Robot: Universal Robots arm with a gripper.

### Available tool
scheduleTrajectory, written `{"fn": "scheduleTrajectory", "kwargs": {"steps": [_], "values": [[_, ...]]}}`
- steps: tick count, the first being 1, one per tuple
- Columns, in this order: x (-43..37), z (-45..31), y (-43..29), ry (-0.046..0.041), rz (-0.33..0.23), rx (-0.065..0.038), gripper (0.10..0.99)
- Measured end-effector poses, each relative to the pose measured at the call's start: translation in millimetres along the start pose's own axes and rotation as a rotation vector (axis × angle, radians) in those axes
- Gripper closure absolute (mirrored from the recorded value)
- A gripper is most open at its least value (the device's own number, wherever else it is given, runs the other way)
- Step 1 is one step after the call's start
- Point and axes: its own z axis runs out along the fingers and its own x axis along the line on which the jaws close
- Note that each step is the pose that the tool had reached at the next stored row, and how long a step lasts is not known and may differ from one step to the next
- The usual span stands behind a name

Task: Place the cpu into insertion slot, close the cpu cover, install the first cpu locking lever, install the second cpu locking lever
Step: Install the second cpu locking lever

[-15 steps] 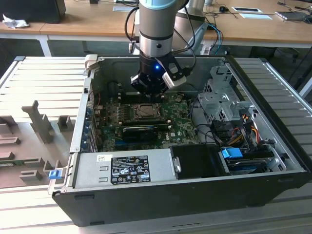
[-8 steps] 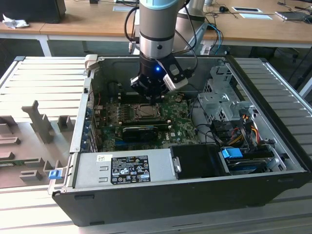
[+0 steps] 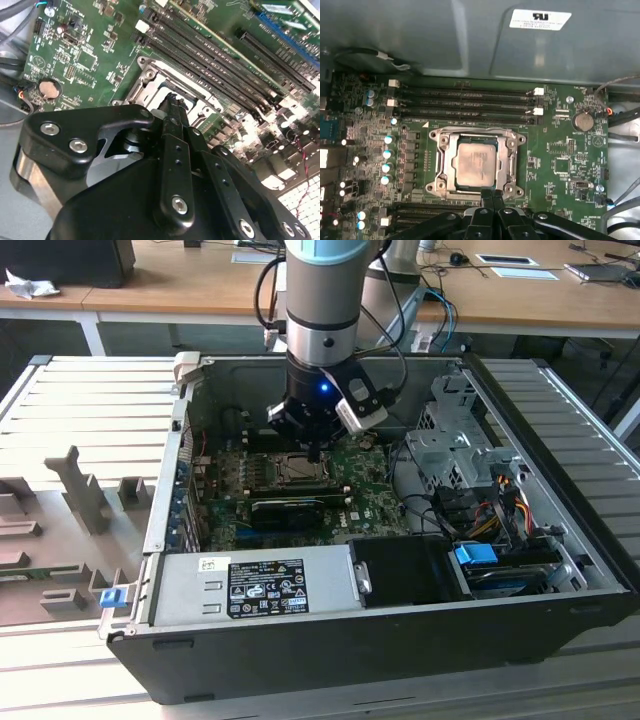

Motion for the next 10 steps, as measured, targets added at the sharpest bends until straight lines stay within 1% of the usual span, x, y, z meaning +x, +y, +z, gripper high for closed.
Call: {"fn": "scheduleTrajectory", "kwargs": {"steps": [4,7,9,10], "values": [[0.3,-0.3,-5.1,-0.0001,0.0,0.0,0.98],[0.7,-0.9,-13.7,-0.0001,0.0,-0.002,0.98],[1.0,-1.1,-19.3,0.0027,0.0,-0.006,0.98],[1.5,-0.6,-23.4,0.0067,0.0,-0.016,0.98]]}}
